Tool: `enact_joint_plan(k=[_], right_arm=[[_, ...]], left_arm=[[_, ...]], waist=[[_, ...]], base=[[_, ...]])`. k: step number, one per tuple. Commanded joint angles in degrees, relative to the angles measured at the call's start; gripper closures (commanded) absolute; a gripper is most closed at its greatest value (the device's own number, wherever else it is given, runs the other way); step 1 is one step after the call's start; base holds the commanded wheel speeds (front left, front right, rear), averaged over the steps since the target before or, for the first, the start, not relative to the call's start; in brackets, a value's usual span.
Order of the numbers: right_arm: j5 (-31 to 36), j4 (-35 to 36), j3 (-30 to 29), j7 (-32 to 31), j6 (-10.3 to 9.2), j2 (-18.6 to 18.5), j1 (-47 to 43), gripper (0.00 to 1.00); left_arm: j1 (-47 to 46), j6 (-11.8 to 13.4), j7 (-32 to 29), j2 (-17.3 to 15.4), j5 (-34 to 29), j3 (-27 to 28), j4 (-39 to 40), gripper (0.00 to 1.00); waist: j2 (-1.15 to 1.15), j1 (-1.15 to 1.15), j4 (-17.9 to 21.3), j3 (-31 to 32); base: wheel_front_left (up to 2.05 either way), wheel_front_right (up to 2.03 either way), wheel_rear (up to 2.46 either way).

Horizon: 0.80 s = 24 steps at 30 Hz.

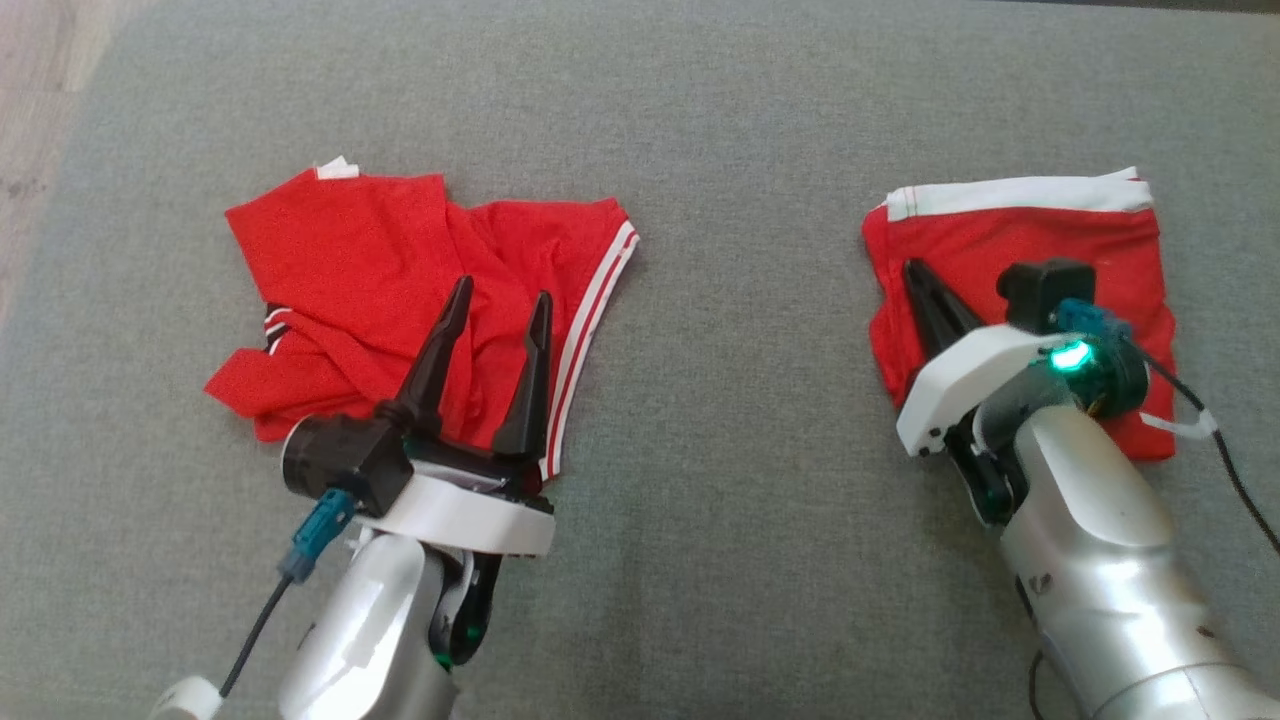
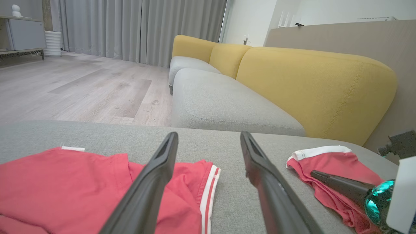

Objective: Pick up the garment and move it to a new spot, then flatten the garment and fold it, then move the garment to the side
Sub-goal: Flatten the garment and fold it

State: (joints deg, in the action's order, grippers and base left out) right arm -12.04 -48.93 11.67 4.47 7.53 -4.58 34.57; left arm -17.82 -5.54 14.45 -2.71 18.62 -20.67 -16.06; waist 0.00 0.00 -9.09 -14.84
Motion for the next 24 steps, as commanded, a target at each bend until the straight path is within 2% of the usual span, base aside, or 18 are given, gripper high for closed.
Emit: enact_joint_plan(k=[1,10,16,17,18,24], right_arm=[[-0.7,1.0,1.5,0.1,-0.04,0.2,-0.4,1.0],[-4.3,4.7,0.8,6.9,-0.04,-2.1,-0.5,1.0],[-4.0,11.2,-5.0,9.7,-0.04,-3.7,-4.9,1.0],[-3.8,12.6,-5.9,9.8,-0.04,-3.6,-6.2,0.66],[-3.5,14.1,-6.7,9.9,-0.04,-3.4,-7.6,0.0],[-2.2,24.3,-9.5,10.2,-0.04,-1.6,-18.5,0.0]], left_arm=[[-0.8,0.2,0.5,-0.2,0.3,1.3,2.1,0.0],[0.6,0.7,0.5,-0.2,-0.4,2.2,1.5,0.0],[1.8,0.6,0.5,-0.2,-0.8,3.4,0.6,0.0],[2.1,0.6,0.5,-0.2,-0.9,3.7,0.4,0.0],[2.4,0.6,0.5,-0.2,-1.0,4.1,0.3,0.0],[5.0,0.7,0.5,-0.2,-1.2,6.0,-0.3,0.0]], waist=[[0.0,0.0,0.0,0.2],[0.0,0.0,2.6,3.6],[0.0,0.0,4.5,6.4],[0.0,0.0,4.8,6.8],[0.0,0.0,5.0,7.3],[0.0,0.0,6.1,10.0]], base=[[0.0,0.0,0.0],[0.0,0.0,0.0],[0.0,0.0,0.0],[0.0,0.0,0.0],[0.0,0.0,0.0],[0.0,0.0,0.0]])
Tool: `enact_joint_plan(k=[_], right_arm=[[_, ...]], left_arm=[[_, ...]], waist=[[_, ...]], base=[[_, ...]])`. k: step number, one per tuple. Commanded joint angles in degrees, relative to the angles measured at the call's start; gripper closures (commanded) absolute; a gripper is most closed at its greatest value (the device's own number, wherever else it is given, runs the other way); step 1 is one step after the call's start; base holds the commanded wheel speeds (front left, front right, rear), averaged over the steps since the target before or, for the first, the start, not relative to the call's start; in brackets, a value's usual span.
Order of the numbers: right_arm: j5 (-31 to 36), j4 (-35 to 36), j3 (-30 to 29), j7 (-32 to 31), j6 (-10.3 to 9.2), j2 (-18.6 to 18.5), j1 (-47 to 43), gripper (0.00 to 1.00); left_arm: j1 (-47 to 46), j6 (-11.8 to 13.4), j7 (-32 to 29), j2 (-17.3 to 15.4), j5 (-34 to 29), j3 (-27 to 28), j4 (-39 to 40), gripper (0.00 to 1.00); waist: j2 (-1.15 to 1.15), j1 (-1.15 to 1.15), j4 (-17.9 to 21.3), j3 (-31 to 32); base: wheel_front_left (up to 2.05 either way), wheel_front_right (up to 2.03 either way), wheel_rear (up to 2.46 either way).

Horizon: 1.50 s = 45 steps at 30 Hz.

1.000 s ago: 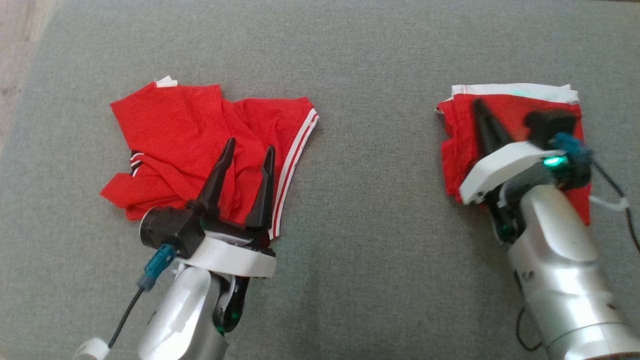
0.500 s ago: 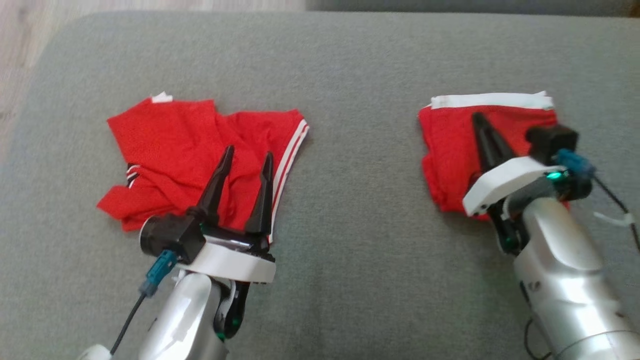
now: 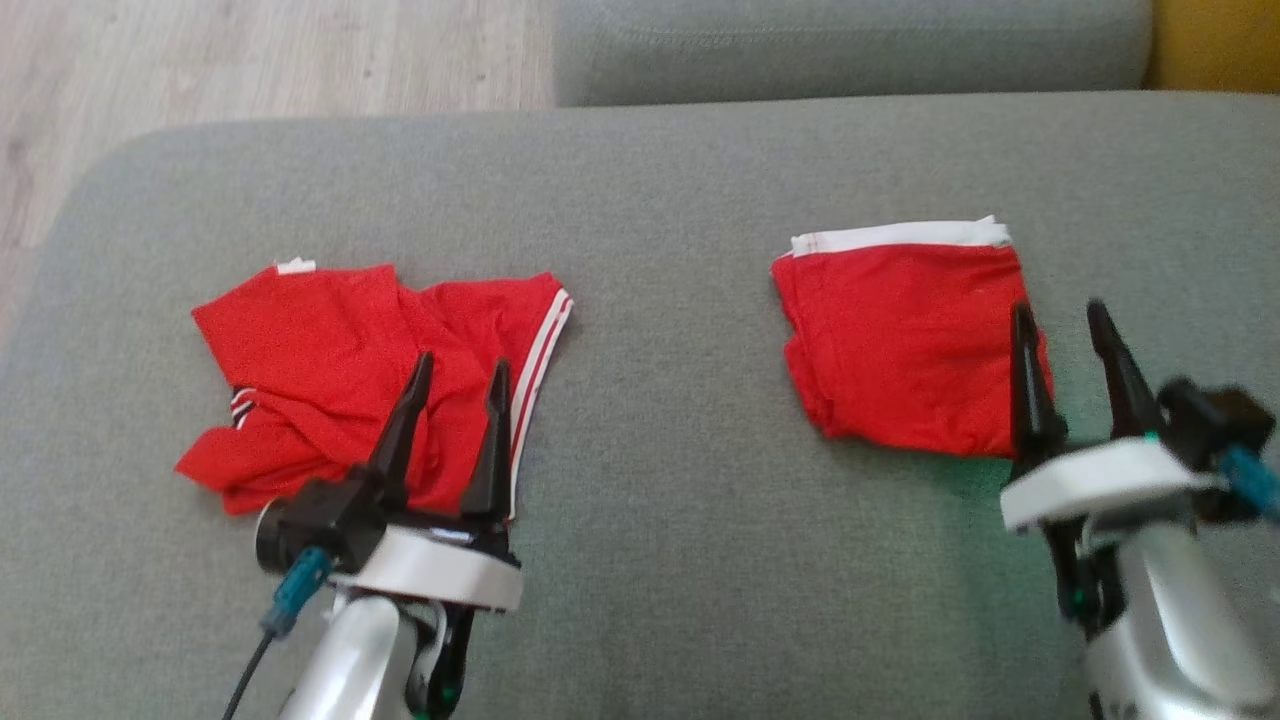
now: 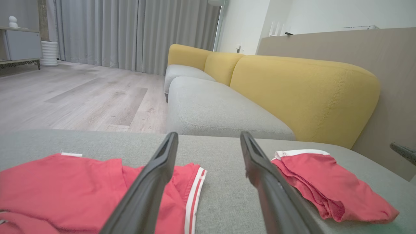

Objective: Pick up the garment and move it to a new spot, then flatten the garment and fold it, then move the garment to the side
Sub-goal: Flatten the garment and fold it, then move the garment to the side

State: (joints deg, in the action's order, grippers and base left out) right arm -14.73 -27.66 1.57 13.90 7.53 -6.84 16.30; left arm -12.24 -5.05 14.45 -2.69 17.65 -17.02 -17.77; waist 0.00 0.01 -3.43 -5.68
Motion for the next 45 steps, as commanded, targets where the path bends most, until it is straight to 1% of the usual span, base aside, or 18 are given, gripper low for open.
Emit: enact_joint_plan(k=[1,3,10,15,19,24,27,30,33,38,41,44,45], right_arm=[[0.5,4.0,0.3,0.8,-0.04,1.1,-1.8,0.0],[0.9,5.7,0.1,0.6,-0.04,1.8,-4.4,0.0],[1.4,9.1,-0.3,-0.8,-0.04,3.2,-8.0,0.0],[2.1,10.4,-1.6,-2.2,-0.04,3.5,-7.6,0.0],[3.6,10.6,-2.7,-4.2,-0.04,3.2,-4.7,0.0],[4.8,7.0,-7.1,-7.8,-0.04,2.5,1.2,0.0],[6.7,3.7,-10.4,-10.3,-0.04,2.2,5.1,0.0],[6.2,-0.3,-13.0,-13.0,-0.04,2.3,8.7,0.0],[6.5,-4.1,-14.7,-15.0,-0.04,1.4,11.3,0.0],[6.0,-9.2,-14.2,-19.5,-0.04,0.7,13.4,0.0],[5.0,-11.0,-11.9,-21.8,-0.04,0.2,13.7,0.0],[4.1,-11.5,-9.3,-22.6,-0.04,-0.5,13.7,0.0],[4.0,-11.6,-8.4,-22.7,-0.04,-0.8,13.6,0.48]], left_arm=[[-0.1,0.3,0.5,-0.2,-0.2,2.6,1.2,0.0],[0.9,0.4,0.5,-0.2,-0.3,2.9,1.0,0.0],[2.4,0.4,0.5,-0.2,-0.4,3.4,0.8,0.0],[1.7,0.1,0.5,-0.2,-0.7,2.6,0.9,0.0],[0.6,-0.2,0.5,-0.2,-1.1,2.2,1.0,0.0],[-1.3,-0.6,0.5,-0.2,-1.2,1.3,1.0,0.0],[-2.5,-0.8,0.5,-0.2,-1.1,0.8,1.0,0.0],[-3.3,-1.0,0.5,-0.2,-0.9,0.7,0.8,0.0],[-3.9,-1.0,0.5,-0.2,-1.0,0.5,0.5,0.0],[-4.3,-1.1,0.5,-0.2,-0.8,0.3,0.2,0.0],[-4.6,-1.0,0.5,-0.2,-0.7,0.8,0.2,0.0],[-4.8,-1.0,0.5,-0.2,-0.7,1.0,0.1,0.0],[-4.9,-1.0,0.5,-0.2,-0.7,1.0,0.1,0.0]], waist=[[0.0,-0.01,0.6,1.3],[0.0,-0.01,0.8,1.8],[0.0,-0.01,1.1,2.2],[0.0,-0.01,0.4,0.8],[0.0,-0.01,-0.2,-1.7],[0.0,-0.01,-1.7,-5.7],[0.0,-0.01,-2.6,-7.7],[0.0,-0.01,-3.4,-9.1],[0.0,-0.01,-4.1,-10.1],[0.0,-0.01,-4.7,-10.7],[0.0,-0.01,-4.6,-10.9],[0.0,-0.01,-4.5,-10.9],[0.0,-0.01,-4.4,-10.8]], base=[[0.0,0.0,0.0],[0.0,0.0,0.0],[0.0,0.0,0.0],[0.0,0.0,0.0],[0.0,0.0,0.0],[0.0,0.0,0.0],[0.0,0.0,0.0],[0.0,0.0,0.0],[0.0,0.0,0.0],[0.0,0.0,0.0],[0.0,0.0,0.0],[0.0,0.0,0.0],[0.0,0.0,0.0]])
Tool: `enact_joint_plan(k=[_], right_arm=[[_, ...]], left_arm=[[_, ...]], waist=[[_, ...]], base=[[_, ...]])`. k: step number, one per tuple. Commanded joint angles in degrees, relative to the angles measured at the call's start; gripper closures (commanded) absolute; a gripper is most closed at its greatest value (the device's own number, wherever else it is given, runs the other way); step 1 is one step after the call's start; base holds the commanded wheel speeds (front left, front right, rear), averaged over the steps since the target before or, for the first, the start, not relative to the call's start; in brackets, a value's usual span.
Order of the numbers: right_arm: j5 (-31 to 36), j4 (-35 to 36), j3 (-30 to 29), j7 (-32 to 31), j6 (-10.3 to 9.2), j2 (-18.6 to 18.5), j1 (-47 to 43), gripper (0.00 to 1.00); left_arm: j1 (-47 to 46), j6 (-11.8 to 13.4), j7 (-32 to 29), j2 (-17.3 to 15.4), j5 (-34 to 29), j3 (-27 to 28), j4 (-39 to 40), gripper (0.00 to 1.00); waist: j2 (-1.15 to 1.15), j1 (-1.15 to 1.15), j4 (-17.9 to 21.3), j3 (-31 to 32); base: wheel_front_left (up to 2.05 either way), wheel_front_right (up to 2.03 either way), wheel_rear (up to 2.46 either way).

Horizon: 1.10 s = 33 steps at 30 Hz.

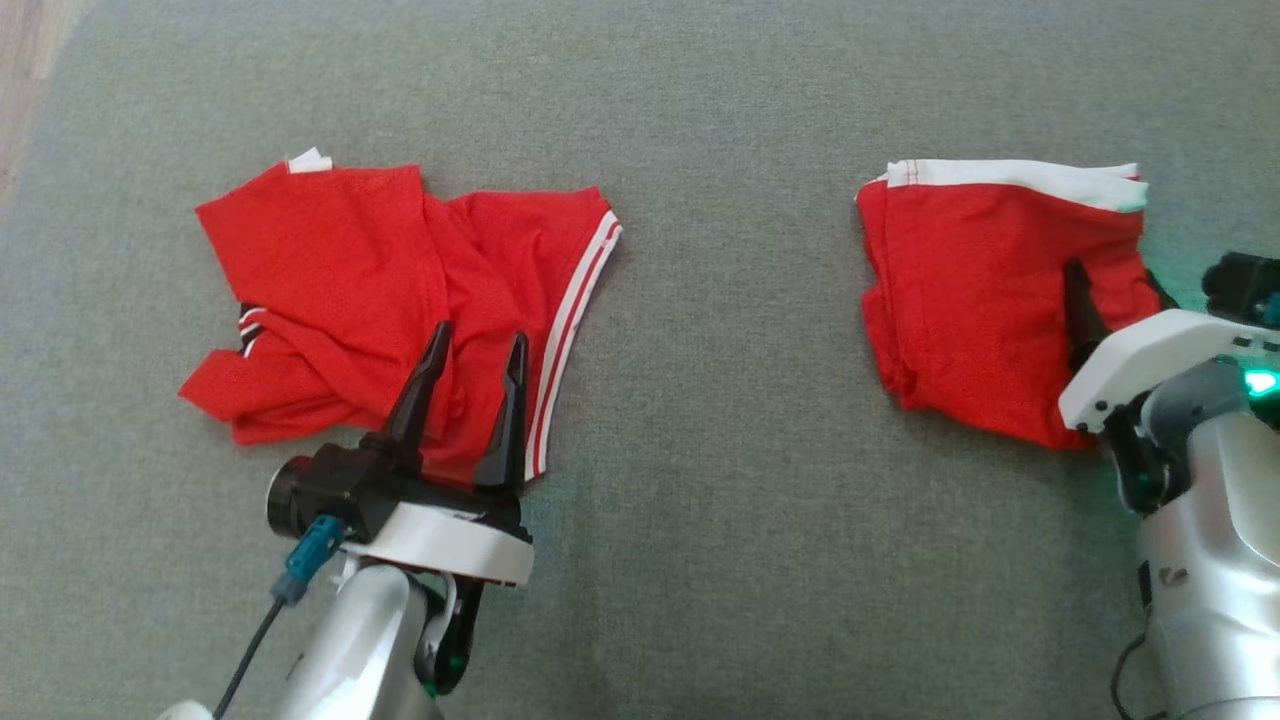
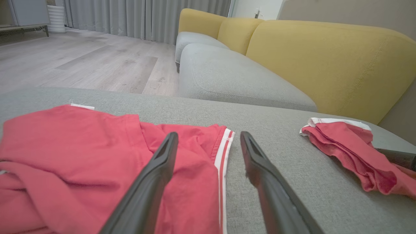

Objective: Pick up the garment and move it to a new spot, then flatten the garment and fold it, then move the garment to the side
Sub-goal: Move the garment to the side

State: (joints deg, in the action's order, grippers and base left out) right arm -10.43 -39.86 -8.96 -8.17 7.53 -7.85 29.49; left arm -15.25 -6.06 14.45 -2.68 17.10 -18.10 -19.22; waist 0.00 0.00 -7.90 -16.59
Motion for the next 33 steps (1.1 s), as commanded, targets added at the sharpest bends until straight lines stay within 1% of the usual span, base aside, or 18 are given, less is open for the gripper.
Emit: enact_joint_plan(k=[1,6,13,15,18,21,25,27,30,33], right_arm=[[-0.3,0.6,3.0,-0.5,-0.04,-0.1,0.4,1.0],[-0.3,1.2,6.0,0.8,-0.04,-1.9,0.2,1.0],[-0.1,4.1,10.7,2.4,-0.04,-7.0,0.1,1.0],[-0.3,5.2,12.1,2.2,-0.04,-9.1,-0.1,1.0],[-0.5,6.6,13.9,1.3,-0.04,-13.3,-0.6,1.0],[0.5,7.0,14.6,0.4,-0.04,-19.0,-0.9,1.0],[2.4,5.3,12.0,0.9,-0.04,-26.1,-0.1,1.0],[4.4,4.7,10.2,1.2,-0.04,-28.5,0.4,1.0],[6.7,3.6,6.8,1.8,-0.04,-30.4,1.1,1.0],[9.1,2.8,3.5,2.2,-0.04,-30.8,1.7,1.0]], left_arm=[[-1.9,0.0,0.5,-0.2,-0.2,2.2,1.5,0.0],[-1.8,0.1,0.5,-0.2,-0.3,2.4,1.2,0.0],[-1.0,0.3,0.5,-0.2,-0.4,2.7,1.3,0.0],[-0.9,0.3,0.5,-0.2,-0.5,2.7,1.4,0.0],[-0.7,0.3,0.5,-0.2,-0.6,2.8,1.7,0.0],[-0.8,0.2,0.5,-0.2,-0.9,2.9,2.2,0.0],[-1.5,0.1,0.5,-0.2,-1.3,3.0,2.9,0.0],[-1.8,0.0,0.5,-0.2,-1.3,3.1,3.2,0.0],[-2.2,-0.1,0.5,-0.2,-1.2,3.1,3.6,0.0],[-2.5,-0.2,0.5,-0.2,-1.0,3.0,3.7,0.0]], waist=[[0.0,0.0,0.2,0.2],[0.0,0.0,0.7,1.2],[0.0,0.0,1.7,3.0],[0.0,0.0,1.9,3.3],[0.0,0.0,2.0,3.4],[0.0,0.0,1.9,2.6],[0.0,0.0,1.4,0.9],[0.0,0.0,1.1,0.0],[0.0,0.0,0.8,-1.2],[0.0,0.0,0.6,-2.1]], base=[[0.0,0.0,0.0],[0.0,0.0,0.0],[0.0,0.0,0.0],[0.0,0.0,0.0],[0.0,0.0,0.0],[0.0,0.0,0.0],[0.0,0.0,0.0],[0.0,0.0,0.0],[0.0,0.0,0.0],[0.0,0.0,0.0]])
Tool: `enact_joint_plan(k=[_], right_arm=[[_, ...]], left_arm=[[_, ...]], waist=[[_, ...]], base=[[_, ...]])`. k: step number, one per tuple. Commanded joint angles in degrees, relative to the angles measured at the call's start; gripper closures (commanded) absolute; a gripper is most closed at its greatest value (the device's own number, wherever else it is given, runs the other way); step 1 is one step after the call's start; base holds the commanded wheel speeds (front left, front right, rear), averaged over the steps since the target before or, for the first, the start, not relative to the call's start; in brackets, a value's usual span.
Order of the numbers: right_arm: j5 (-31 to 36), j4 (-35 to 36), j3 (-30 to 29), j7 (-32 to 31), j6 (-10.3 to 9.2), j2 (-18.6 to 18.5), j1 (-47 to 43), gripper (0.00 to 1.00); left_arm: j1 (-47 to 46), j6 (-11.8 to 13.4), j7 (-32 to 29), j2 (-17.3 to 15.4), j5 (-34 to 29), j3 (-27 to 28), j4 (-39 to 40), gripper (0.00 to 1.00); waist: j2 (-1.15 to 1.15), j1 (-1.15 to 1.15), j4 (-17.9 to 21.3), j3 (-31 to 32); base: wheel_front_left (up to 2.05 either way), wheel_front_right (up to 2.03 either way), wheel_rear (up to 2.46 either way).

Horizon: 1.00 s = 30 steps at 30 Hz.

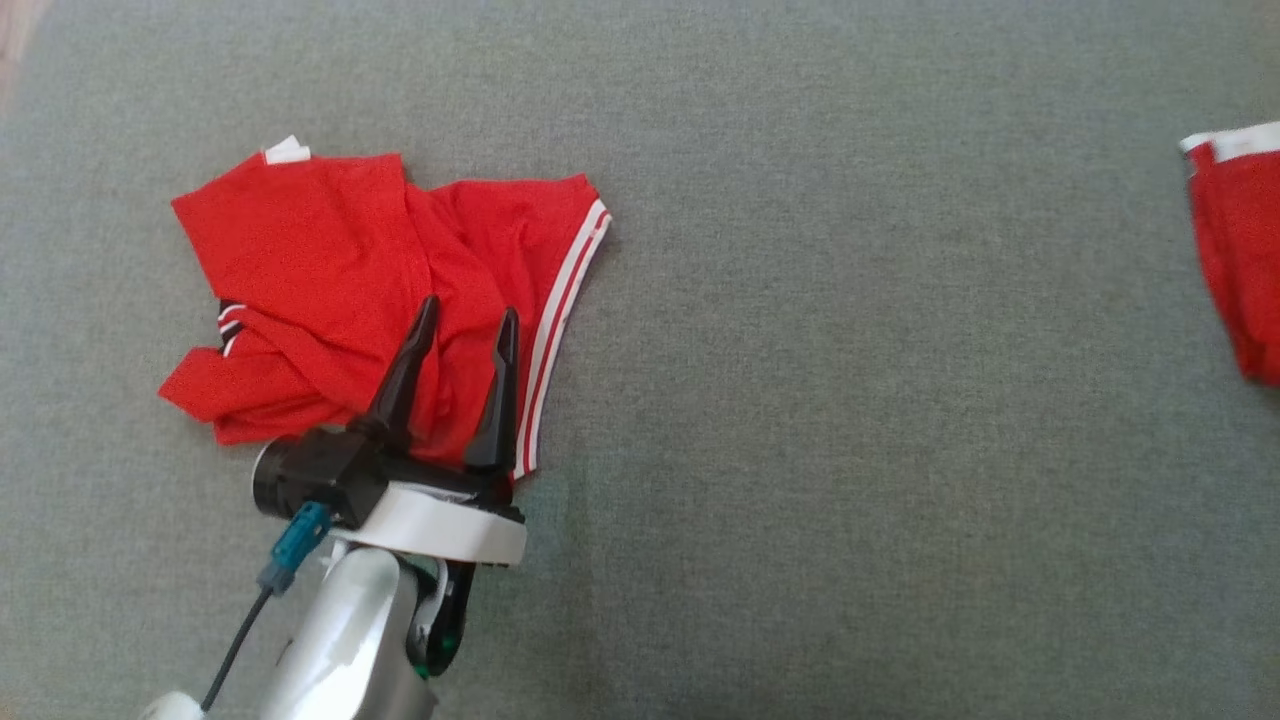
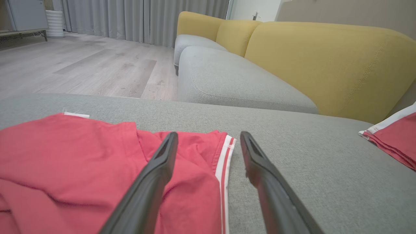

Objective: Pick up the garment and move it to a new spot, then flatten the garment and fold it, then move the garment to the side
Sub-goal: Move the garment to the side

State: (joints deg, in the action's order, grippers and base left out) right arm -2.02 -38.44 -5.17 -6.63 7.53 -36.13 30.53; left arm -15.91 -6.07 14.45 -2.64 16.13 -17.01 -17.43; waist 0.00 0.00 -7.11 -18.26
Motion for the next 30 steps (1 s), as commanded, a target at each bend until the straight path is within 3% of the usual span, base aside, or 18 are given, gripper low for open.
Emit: enact_joint_plan(k=[1,9,10,11,19,25,30], right_arm=[[1.3,1.2,-1.2,0.8,-0.04,-2.3,0.8,1.0],[3.3,1.5,-4.7,0.6,-0.04,0.9,0.8,1.0],[3.4,1.9,-5.2,0.8,-0.04,1.4,0.8,0.61],[2.9,2.1,-5.8,0.8,-0.04,2.1,0.7,0.0],[2.4,7.8,-5.8,0.5,-0.04,6.9,0.5,0.0],[-1.3,14.6,-1.8,3.1,-0.04,14.4,-1.0,0.0],[-4.5,20.6,0.4,9.3,-0.04,20.3,-3.7,0.0]], left_arm=[[-1.9,-0.2,0.5,-0.2,0.0,1.9,1.9,0.0],[-2.5,-0.4,0.5,-0.2,-0.1,2.0,1.5,0.0],[-2.6,-0.4,0.5,-0.2,-0.1,2.1,1.4,0.0],[-2.6,-0.4,0.5,-0.2,-0.1,2.1,1.4,0.0],[-1.9,-0.4,0.5,-0.2,0.2,2.3,0.8,0.0],[0.6,0.4,0.5,-0.2,-0.5,3.7,0.7,0.0],[2.6,0.7,0.5,-0.2,-1.4,5.9,1.0,0.0]], waist=[[0.0,0.0,-0.2,-0.6],[0.0,0.0,0.1,-1.3],[0.0,0.0,0.1,-1.2],[0.0,0.0,0.2,-1.1],[0.0,0.0,0.7,2.4],[0.0,0.0,1.1,8.7],[0.0,0.0,1.2,13.1]], base=[[0.0,0.0,0.0],[0.0,0.0,0.0],[0.0,0.0,0.0],[0.0,0.0,0.0],[0.0,0.0,0.0],[0.0,0.0,0.0],[0.0,0.0,0.0]])
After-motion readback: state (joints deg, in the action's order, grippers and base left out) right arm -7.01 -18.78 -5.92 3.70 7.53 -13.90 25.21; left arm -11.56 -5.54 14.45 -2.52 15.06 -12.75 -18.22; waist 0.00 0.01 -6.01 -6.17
